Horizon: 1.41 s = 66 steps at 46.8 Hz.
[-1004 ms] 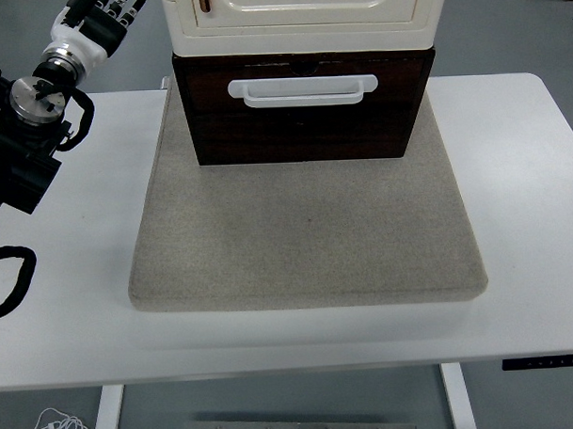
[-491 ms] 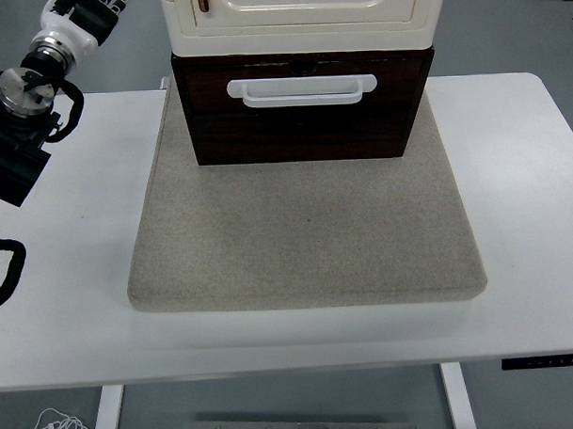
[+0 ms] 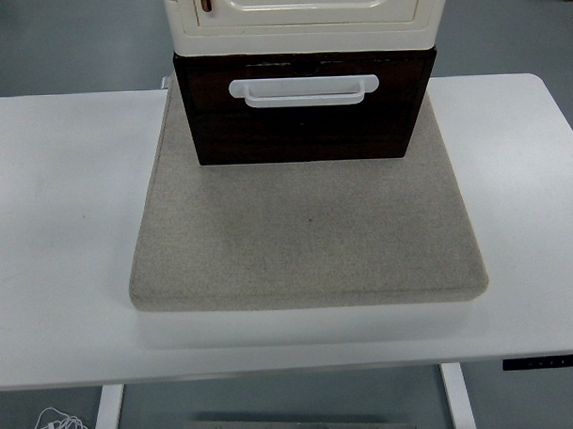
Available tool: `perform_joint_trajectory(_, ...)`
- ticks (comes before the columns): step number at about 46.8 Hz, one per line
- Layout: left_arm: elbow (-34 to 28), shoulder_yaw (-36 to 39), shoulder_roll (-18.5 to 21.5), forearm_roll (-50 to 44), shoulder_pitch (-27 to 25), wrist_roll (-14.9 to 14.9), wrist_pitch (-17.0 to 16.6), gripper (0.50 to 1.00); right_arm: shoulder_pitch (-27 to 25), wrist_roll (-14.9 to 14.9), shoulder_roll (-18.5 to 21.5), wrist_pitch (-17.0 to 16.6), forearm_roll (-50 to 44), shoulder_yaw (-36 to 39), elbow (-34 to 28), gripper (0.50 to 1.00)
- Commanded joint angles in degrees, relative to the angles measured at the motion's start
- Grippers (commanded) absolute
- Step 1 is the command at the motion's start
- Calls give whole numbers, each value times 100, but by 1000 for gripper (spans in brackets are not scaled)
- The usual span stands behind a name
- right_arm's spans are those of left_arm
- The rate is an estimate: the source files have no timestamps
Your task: Open the drawer under the combination cabinet
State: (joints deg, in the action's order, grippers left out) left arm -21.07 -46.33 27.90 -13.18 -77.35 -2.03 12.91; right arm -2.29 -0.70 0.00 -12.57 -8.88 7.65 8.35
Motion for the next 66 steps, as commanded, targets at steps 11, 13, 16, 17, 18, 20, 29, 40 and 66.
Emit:
perform_joint_trajectory(11,-644,54,374,720,-974,1,-8,1000,0,0,0,0,1,0,0,926)
perform_joint_trajectory(13,-837,46,401,887,-1018,1,-8,1000,0,0,0,0,1,0,0,926)
perform_joint_trajectory(16,-1206,46,436,1089,-1062,1,-17,1000,0,0,0,0,1,0,0,926)
perform_joint_trajectory(17,-1329,37,445,1142,-1063,1,-17,1000,0,0,0,0,1,0,0,926)
perform_joint_trajectory(18,-1443,28,462,1186,-1063,1,-17,1000,0,0,0,0,1,0,0,926)
perform_joint_trajectory(20,-1672,11,506,1256,-1080,1,-17,1000,0,0,0,0,1,0,0,926)
perform_joint_trajectory(29,-2805,46,866,1546,-1159,1,-8,1000,0,0,0,0,1,0,0,926)
perform_joint_trajectory(40,-3693,54,1122,2135,-1151,28,62,1000,0,0,0,0,1,0,0,926)
perform_joint_trajectory(66,-6225,1794,1561,2918,-1598,493,80,1000,0,0,0,0,1,0,0,926)
